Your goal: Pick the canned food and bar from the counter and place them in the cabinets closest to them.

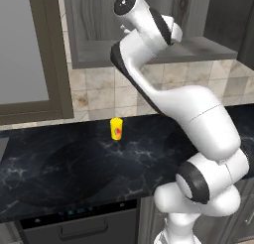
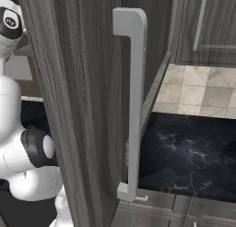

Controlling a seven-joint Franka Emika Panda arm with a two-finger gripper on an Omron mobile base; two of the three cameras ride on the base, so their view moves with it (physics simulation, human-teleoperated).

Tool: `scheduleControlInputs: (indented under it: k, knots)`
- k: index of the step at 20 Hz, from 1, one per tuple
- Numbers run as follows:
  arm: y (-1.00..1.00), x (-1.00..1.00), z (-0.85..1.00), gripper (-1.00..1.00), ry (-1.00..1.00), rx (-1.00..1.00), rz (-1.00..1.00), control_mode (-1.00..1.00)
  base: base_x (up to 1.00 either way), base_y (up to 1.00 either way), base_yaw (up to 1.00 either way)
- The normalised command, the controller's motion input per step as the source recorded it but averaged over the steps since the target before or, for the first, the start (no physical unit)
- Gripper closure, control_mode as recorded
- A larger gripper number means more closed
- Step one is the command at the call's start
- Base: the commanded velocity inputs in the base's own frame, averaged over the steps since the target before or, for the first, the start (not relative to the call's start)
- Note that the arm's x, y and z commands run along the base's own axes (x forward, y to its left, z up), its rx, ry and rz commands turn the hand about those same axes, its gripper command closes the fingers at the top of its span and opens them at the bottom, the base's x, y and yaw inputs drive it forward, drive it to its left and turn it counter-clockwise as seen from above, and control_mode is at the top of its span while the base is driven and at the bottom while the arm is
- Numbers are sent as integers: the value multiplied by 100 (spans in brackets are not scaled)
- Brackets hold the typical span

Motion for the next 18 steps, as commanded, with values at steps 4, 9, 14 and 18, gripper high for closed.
scheduleControlInputs:
  k: [4,9,14,18]
  knots:
    - [0,-100,-12,-100,-21,-8,0,-100,0,0,0]
    - [-1,-100,5,-100,-33,-3,0,-100,0,0,0]
    - [0,-100,17,-100,-36,0,0,-100,0,0,0]
    - [0,-87,22,-100,-35,3,0,-100,0,0,0]
